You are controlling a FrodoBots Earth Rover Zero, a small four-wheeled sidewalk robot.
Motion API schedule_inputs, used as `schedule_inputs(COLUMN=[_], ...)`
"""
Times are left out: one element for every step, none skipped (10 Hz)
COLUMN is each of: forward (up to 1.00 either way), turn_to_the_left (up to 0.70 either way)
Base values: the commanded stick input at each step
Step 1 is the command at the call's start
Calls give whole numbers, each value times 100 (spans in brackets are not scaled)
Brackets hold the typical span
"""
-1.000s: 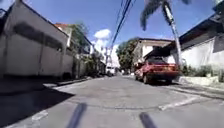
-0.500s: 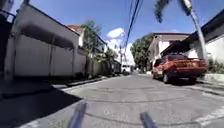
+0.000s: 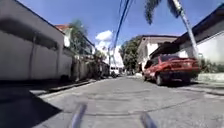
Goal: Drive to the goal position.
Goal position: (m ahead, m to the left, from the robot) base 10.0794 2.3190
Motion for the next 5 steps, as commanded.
schedule_inputs(forward=[100, 100, 100, 100, 100], turn_to_the_left=[-40, -10, 0, 0, 3])
